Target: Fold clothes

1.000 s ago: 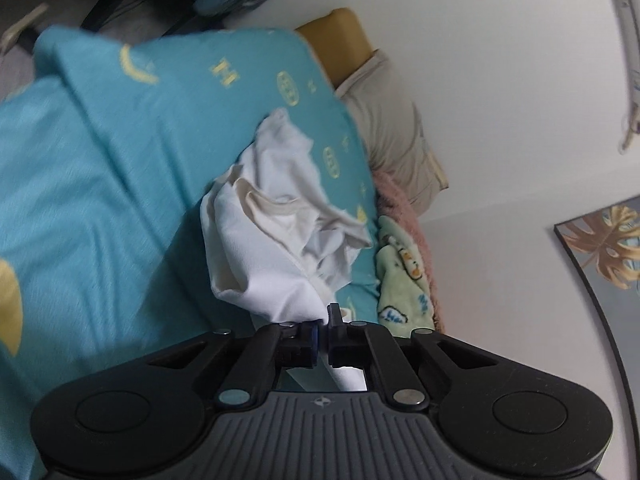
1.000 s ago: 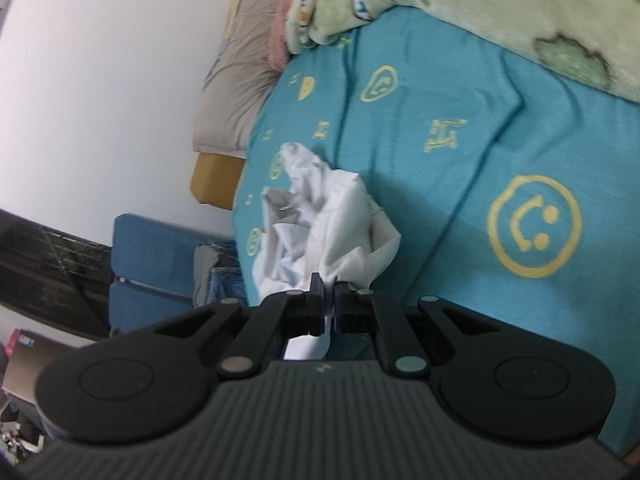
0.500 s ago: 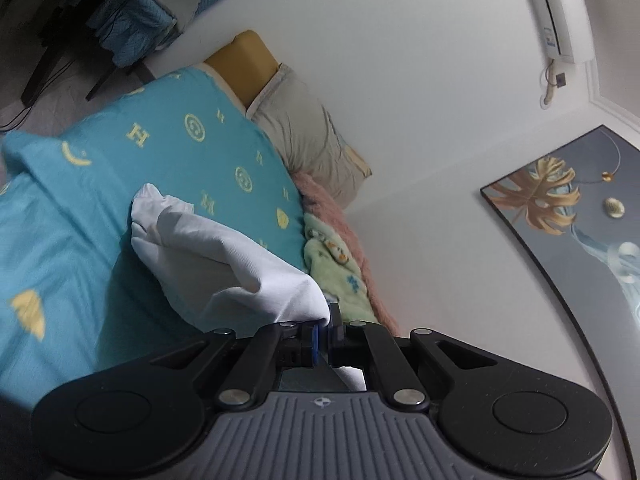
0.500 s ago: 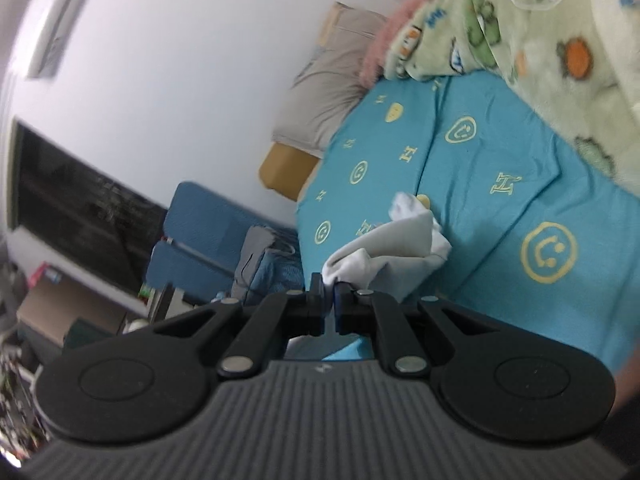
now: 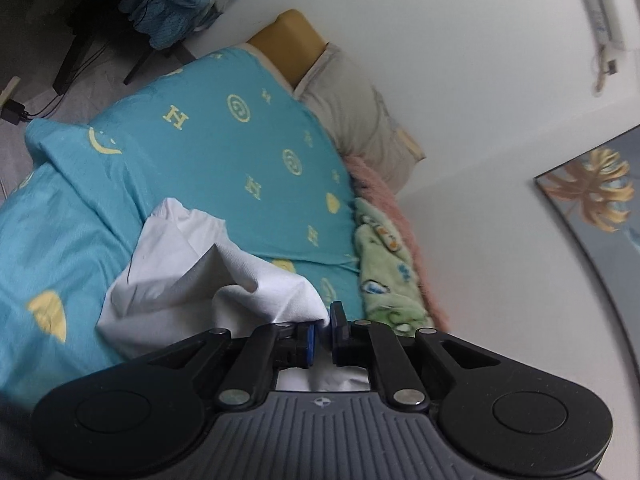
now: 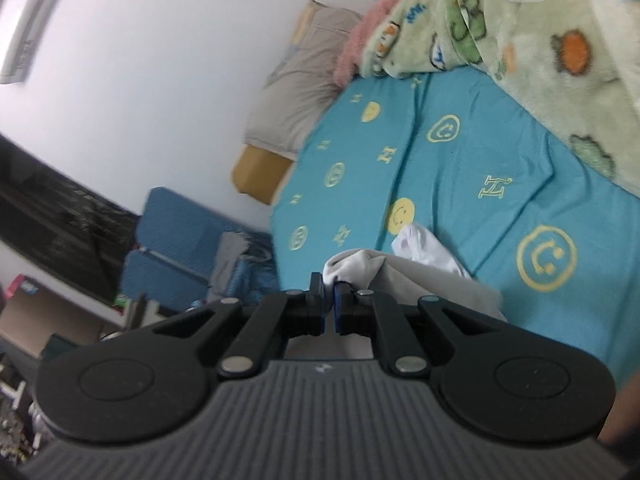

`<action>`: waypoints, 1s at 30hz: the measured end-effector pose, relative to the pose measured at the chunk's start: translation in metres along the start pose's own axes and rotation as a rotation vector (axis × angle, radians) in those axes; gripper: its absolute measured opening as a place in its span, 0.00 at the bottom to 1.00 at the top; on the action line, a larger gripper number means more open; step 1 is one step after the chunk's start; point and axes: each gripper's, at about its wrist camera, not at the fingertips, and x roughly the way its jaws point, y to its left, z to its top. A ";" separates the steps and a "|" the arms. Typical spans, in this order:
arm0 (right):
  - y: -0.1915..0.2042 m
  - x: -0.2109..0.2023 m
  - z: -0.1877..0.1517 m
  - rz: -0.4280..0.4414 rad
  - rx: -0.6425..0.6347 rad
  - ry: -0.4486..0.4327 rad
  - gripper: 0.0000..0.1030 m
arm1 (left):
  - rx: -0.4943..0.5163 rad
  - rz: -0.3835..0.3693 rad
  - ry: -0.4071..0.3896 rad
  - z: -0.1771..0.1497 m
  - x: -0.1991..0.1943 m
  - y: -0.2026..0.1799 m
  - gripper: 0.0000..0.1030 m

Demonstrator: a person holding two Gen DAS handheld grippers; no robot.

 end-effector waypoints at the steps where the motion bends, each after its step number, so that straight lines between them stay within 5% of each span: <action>1: 0.000 0.015 0.004 -0.020 0.001 0.005 0.08 | 0.004 0.021 0.003 0.006 0.010 -0.001 0.09; 10: -0.030 0.127 0.026 -0.112 -0.019 0.096 0.09 | 0.093 0.184 0.036 0.043 0.108 0.014 0.09; 17: -0.057 0.180 0.040 -0.113 -0.002 0.180 0.10 | 0.120 0.206 0.036 0.050 0.159 0.040 0.10; 22: -0.055 0.181 0.037 -0.122 -0.047 0.202 0.12 | 0.189 0.198 0.037 0.042 0.162 0.042 0.13; 23: -0.052 0.178 0.035 -0.125 -0.068 0.198 0.18 | 0.210 0.200 0.037 0.040 0.159 0.039 0.23; 25: -0.044 0.169 0.029 -0.102 -0.107 0.186 0.52 | 0.251 0.202 0.037 0.035 0.152 0.034 0.40; 26: -0.040 0.164 0.025 -0.084 -0.123 0.179 0.78 | 0.270 0.199 0.034 0.033 0.148 0.032 0.56; 27: -0.035 0.159 0.020 -0.063 -0.139 0.172 0.81 | 0.294 0.202 0.026 0.030 0.143 0.029 0.68; 30: -0.023 0.142 0.008 -0.034 -0.224 0.161 0.80 | 0.387 0.214 -0.003 0.019 0.127 0.019 0.77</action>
